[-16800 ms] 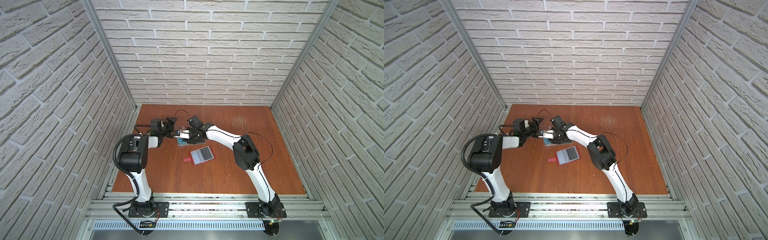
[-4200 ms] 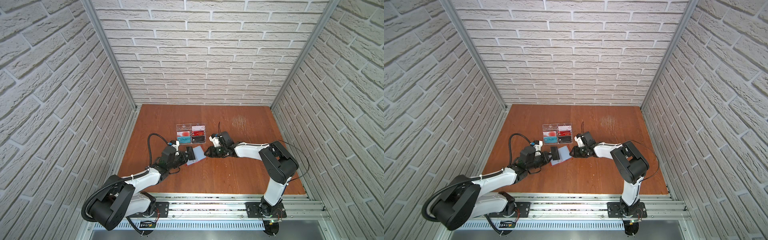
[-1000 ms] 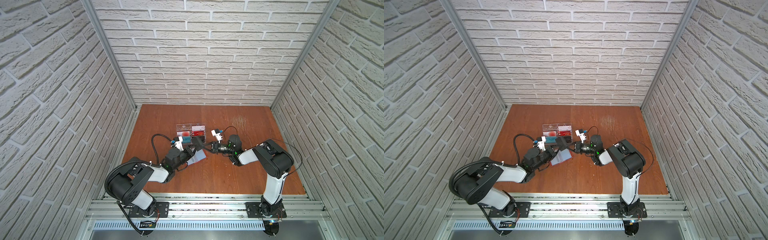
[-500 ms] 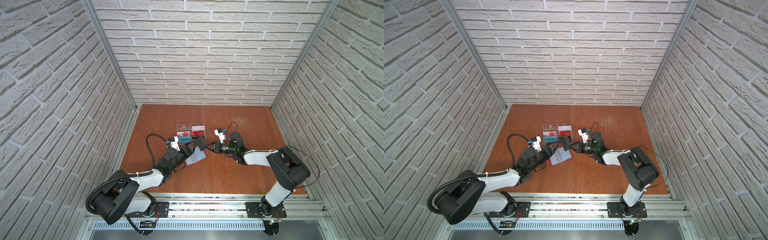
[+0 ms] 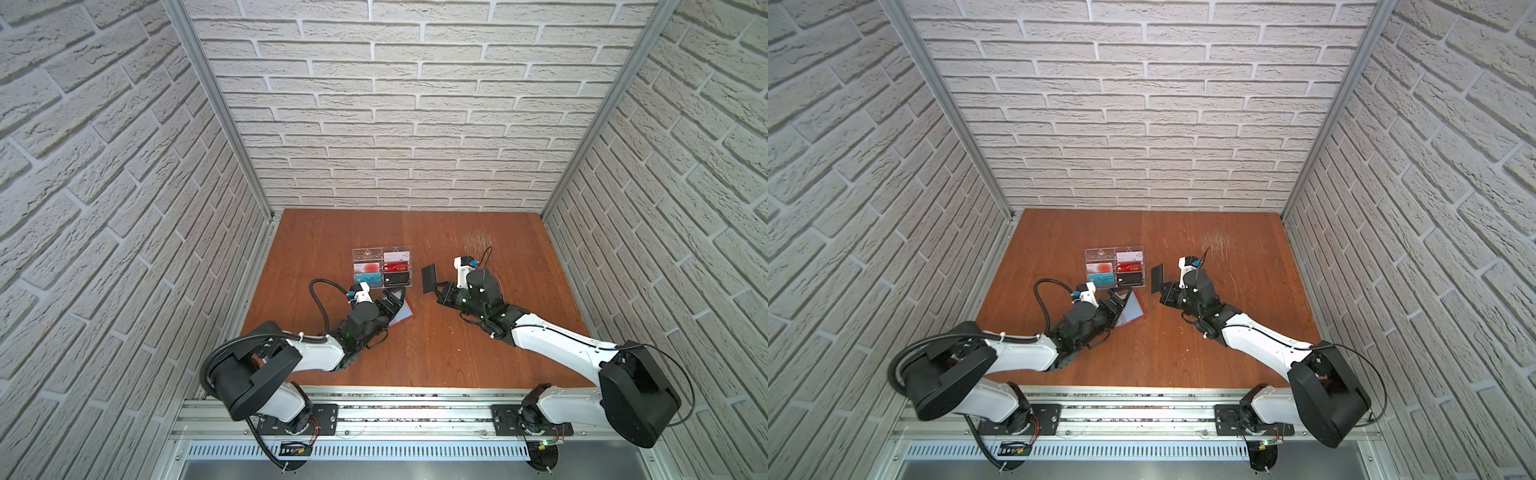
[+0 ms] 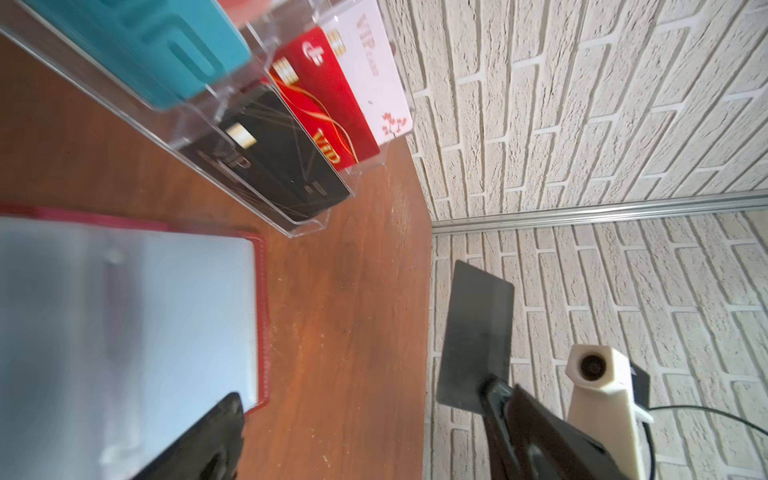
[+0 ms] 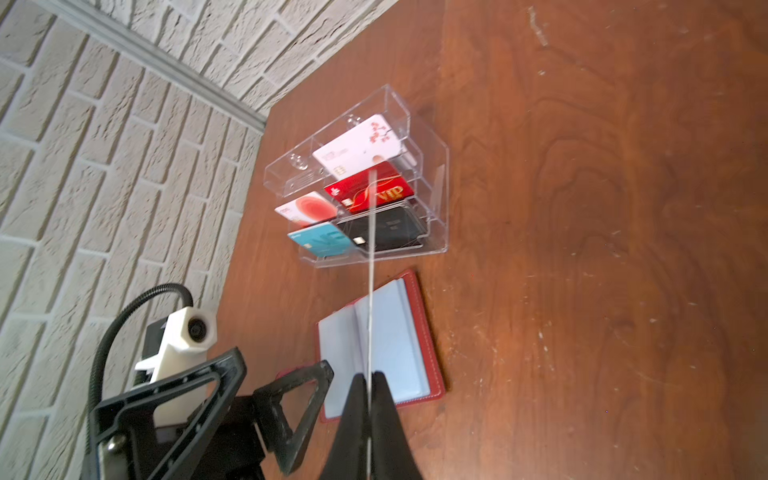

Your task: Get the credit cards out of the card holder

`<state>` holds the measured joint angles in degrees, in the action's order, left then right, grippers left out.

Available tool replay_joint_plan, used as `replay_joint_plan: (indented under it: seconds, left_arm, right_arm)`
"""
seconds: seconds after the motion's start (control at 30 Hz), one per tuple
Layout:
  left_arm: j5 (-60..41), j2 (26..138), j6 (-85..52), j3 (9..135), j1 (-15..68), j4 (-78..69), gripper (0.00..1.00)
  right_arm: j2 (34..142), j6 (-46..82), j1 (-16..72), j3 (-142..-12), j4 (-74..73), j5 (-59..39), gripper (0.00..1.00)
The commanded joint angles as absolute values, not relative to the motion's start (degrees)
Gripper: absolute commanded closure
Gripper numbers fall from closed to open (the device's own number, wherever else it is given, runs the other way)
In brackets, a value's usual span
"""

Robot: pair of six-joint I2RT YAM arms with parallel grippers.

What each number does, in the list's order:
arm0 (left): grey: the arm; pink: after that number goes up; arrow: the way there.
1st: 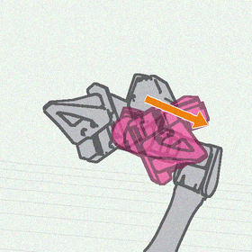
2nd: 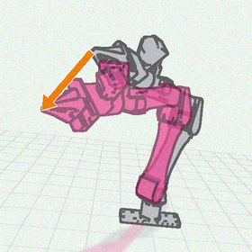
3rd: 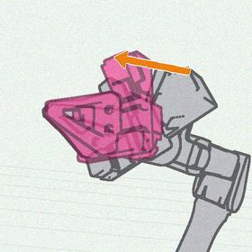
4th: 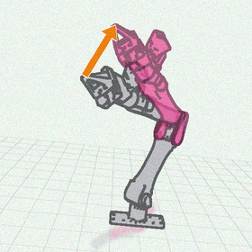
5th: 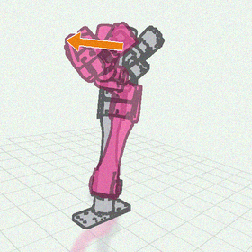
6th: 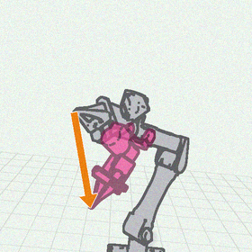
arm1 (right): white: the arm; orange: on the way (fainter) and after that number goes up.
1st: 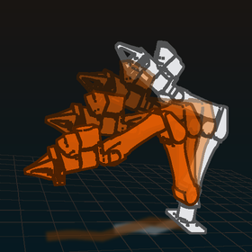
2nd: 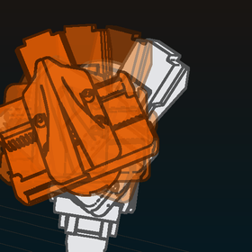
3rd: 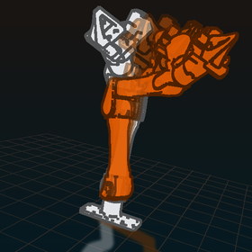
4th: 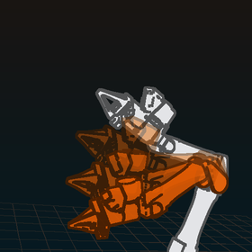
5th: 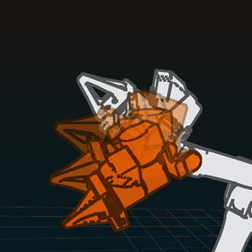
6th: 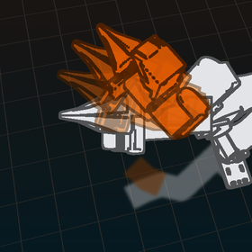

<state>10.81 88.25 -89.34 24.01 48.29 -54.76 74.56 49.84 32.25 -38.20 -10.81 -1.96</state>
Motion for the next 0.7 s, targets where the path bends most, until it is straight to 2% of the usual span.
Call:
replay_joint_plan:
  seconds: [0.0, 0.17, 0.4, 0.67]
  left_arm:
    - [14.8, 95.0, -95.6, 27.6, 50.5, -70.2, 0.02]
    - [17.1, 104.9, -100.2, 30.8, 52.5, -80.2, 0.02]
    - [19.6, 104.9, -100.6, 30.1, 53.2, -80.2, 0.04]
    - [21.0, 105.3, -101.0, 32.3, 54.3, -80.1, 0.21]
  right_arm:
    - [73.0, 55.2, 35.2, -39.3, -8.4, 9.5, 0.95]
    - [71.0, 58.0, 38.5, -38.9, -8.5, 17.0, 0.95]
    - [70.5, 62.0, 39.1, -36.8, -10.5, 20.0, 0.94]
    - [73.4, 64.5, 40.6, -35.3, -18.0, 19.8, 0.94]
